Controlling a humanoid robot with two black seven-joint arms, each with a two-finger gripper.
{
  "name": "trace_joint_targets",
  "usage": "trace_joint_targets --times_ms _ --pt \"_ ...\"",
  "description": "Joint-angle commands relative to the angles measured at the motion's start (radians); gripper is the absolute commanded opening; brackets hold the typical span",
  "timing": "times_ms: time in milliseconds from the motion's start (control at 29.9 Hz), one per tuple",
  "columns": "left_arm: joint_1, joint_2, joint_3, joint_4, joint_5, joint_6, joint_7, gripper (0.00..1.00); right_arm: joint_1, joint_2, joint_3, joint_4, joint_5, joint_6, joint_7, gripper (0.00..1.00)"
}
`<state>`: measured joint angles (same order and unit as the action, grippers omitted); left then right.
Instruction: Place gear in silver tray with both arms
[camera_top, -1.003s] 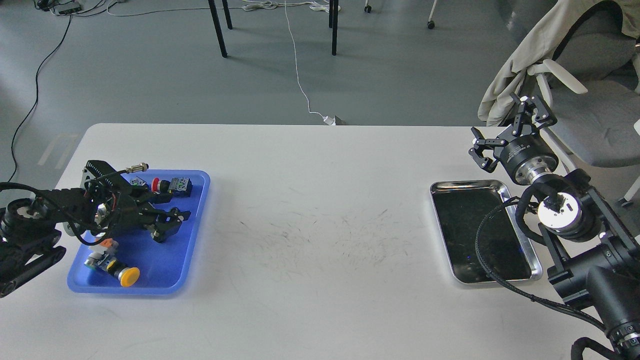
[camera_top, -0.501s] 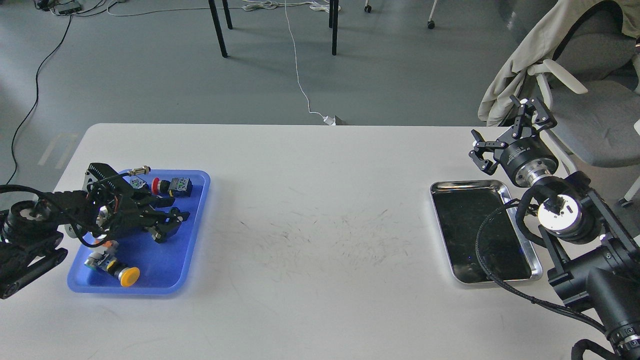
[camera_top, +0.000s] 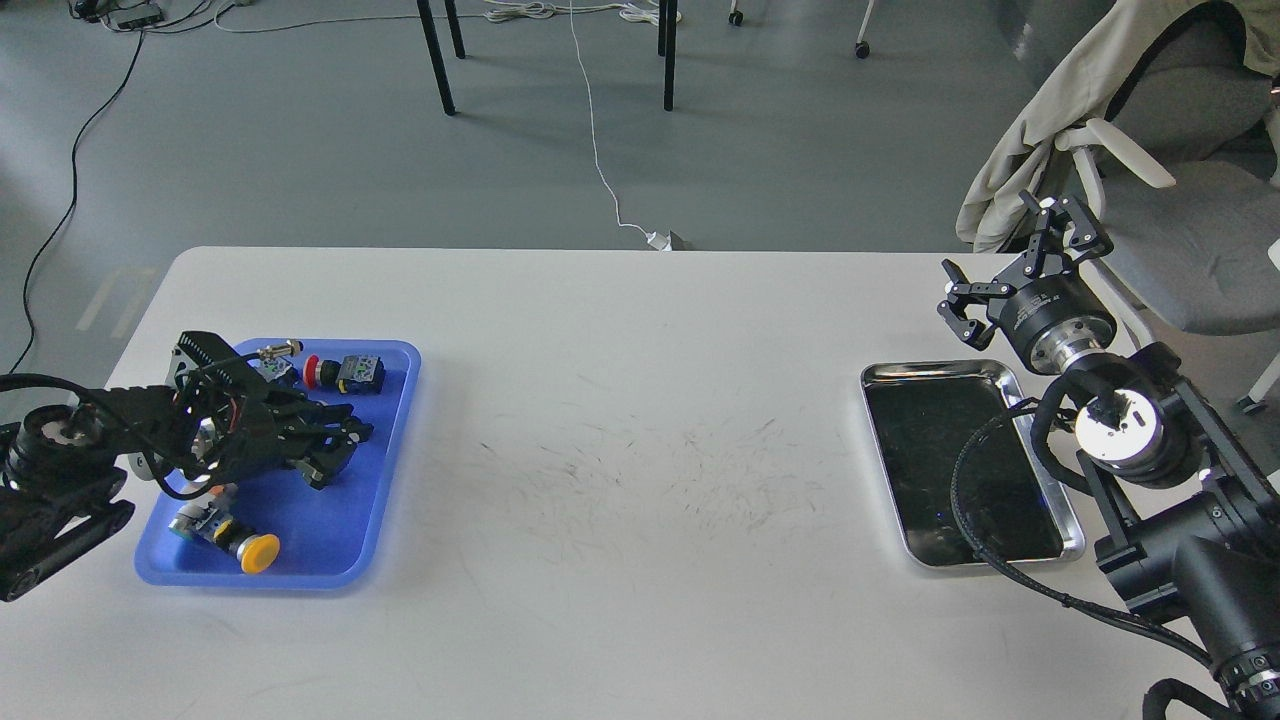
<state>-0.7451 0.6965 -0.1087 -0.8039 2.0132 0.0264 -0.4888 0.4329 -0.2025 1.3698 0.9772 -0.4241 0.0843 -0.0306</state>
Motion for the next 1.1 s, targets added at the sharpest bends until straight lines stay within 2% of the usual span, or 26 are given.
trace_joint_targets --times_ms 0,167,535,802,969,1070 --pt "0.000 0.001 0.000 0.000 0.004 0.000 0.000 0.28 -0.002 0.002 0.000 0.000 -0.002 0.000 0.000 0.99" --pt "-0.014 0.008 -0.002 -0.006 0.004 0.000 0.000 0.19 -0.003 0.003 0.000 -0.002 -0.002 0.000 0.000 0.99" --pt "-0.060 0.040 -0.003 -0.031 0.006 -0.003 0.000 0.14 -0.003 0.003 0.000 -0.003 -0.010 0.000 0.000 0.99" --pt "-0.215 0.074 -0.006 -0.133 0.001 -0.057 0.000 0.13 -0.003 0.009 -0.001 -0.005 -0.022 0.002 0.000 0.99" --pt "-0.284 0.048 -0.005 -0.239 0.027 -0.068 0.000 0.13 -0.002 0.011 -0.001 -0.005 -0.024 0.002 -0.002 0.99" --pt "-0.307 -0.011 -0.005 -0.264 0.103 -0.085 0.000 0.13 0.001 0.008 -0.001 -0.009 -0.024 0.000 -0.003 0.99"
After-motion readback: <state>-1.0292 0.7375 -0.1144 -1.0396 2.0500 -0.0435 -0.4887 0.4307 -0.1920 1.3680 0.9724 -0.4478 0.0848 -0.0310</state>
